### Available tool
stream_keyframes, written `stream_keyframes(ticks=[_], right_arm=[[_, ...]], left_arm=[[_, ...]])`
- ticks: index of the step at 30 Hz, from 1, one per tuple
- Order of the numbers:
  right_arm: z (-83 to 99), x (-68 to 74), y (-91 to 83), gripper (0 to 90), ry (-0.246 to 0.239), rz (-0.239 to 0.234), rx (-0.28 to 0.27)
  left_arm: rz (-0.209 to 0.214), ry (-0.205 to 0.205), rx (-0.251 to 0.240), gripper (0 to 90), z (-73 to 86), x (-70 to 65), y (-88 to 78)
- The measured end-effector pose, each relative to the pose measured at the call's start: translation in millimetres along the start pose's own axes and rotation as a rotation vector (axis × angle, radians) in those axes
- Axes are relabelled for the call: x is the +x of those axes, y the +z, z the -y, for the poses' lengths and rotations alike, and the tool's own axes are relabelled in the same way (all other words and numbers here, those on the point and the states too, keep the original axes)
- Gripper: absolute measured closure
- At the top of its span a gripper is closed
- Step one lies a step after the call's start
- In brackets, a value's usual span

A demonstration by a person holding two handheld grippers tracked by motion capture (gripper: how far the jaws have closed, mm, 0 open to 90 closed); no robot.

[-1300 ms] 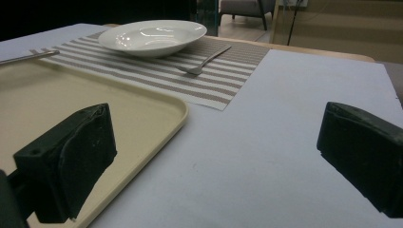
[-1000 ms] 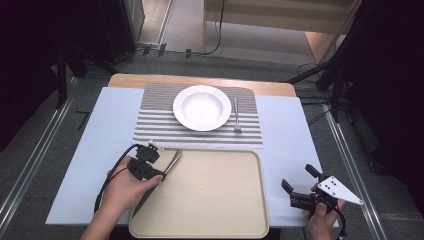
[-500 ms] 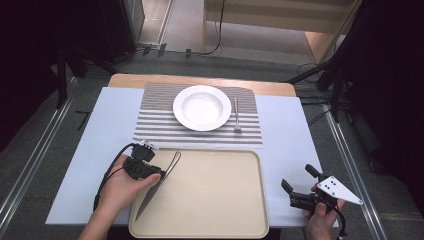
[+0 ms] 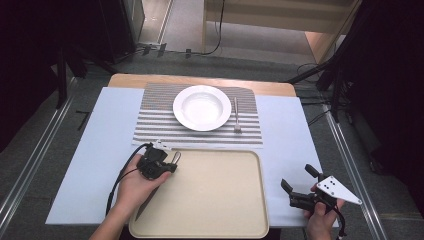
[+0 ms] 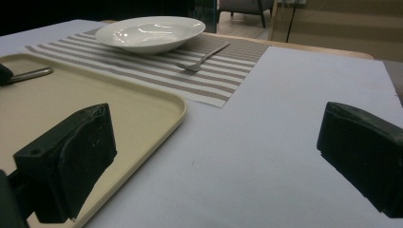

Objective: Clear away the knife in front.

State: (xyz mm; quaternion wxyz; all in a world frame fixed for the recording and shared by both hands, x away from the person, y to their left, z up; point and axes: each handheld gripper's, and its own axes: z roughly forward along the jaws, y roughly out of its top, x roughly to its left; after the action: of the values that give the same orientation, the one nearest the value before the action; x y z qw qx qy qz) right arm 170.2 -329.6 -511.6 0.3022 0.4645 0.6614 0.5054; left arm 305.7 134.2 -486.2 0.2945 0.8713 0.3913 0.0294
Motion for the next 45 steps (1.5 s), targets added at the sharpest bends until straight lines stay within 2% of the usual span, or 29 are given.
stream_keyframes(ticks=[3,13,22,27,28,29,30,32,33,34,35,36,37,38,39,41,42,43,44,45], right_arm=[[0.1,0.2,0.1,0.0,-0.004,0.002,0.001],[0.1,1.2,0.9,0.0,-0.009,0.001,0.007],[0.1,1.5,0.8,0.0,-0.01,0.002,0.008],[-0.1,1.9,1.3,0.0,-0.011,0.005,0.012],[-0.2,2.1,1.4,0.0,-0.015,0.008,0.01],[-0.2,2.2,1.2,0.0,-0.016,0.009,0.011],[-0.3,2.2,1.0,0.0,-0.016,0.009,0.01],[-0.6,2.0,0.7,0.0,-0.014,0.012,0.008],[-0.7,1.8,0.6,0.0,-0.013,0.014,0.007],[-0.7,1.9,0.4,0.0,-0.009,0.015,0.008],[-0.7,1.9,0.4,0.0,-0.009,0.015,0.008],[-1.0,1.8,0.2,0.0,-0.008,0.018,0.009],[-1.2,1.7,0.2,0.0,-0.008,0.019,0.008],[-1.4,1.5,0.4,0.0,-0.011,0.02,0.007],[-1.4,1.5,0.4,0.0,-0.011,0.02,0.007],[-1.9,1.5,0.2,0.0,-0.015,0.022,0.005],[-1.9,1.5,0.2,0.0,-0.015,0.022,0.005],[-2.2,1.4,-0.4,0.0,-0.015,0.024,0.006],[-2.2,1.4,-0.4,0.0,-0.015,0.024,0.006],[-2.8,1.7,-0.6,0.0,-0.007,0.023,0.005]], left_arm=[[-0.037,-0.006,0.001,90.0,1.5,1.6,-0.4],[-0.04,-0.051,-0.025,90.0,14.6,16.9,-11.5],[-0.06,-0.068,-0.048,90.0,26.6,28.8,-21.1],[-0.062,-0.079,-0.072,89.8,34.3,33.9,-25.5],[-0.057,-0.063,-0.098,89.8,37.3,34.5,-26.6],[-0.04,-0.063,-0.126,89.5,38.8,35.1,-28.0],[-0.013,-0.067,-0.159,86.5,39.8,36.0,-30.8],[-0.028,-0.083,-0.21,77.1,40.4,36.0,-37.3],[-0.028,-0.083,-0.21,76.7,40.4,36.0,-37.3],[0.024,-0.096,-0.278,73.7,41.3,37.9,-45.4],[0.024,-0.096,-0.278,70.8,41.3,37.9,-45.4],[0.033,-0.101,-0.335,67.0,42.9,39.1,-52.7],[0.034,-0.103,-0.362,63.0,44.0,39.9,-56.2],[0.032,-0.104,-0.382,57.0,45.3,41.0,-59.6],[0.032,-0.104,-0.382,50.5,45.3,41.0,-59.6],[0.004,-0.114,-0.444,38.6,50.4,44.5,-68.8],[0.004,-0.114,-0.444,34.3,50.4,44.5,-68.8],[0.017,-0.123,-0.498,29.0,55.4,47.8,-76.1],[0.017,-0.123,-0.498,23.8,55.4,47.8,-76.1],[0.021,-0.116,-0.507,12.9,57.4,49.0,-78.8]])
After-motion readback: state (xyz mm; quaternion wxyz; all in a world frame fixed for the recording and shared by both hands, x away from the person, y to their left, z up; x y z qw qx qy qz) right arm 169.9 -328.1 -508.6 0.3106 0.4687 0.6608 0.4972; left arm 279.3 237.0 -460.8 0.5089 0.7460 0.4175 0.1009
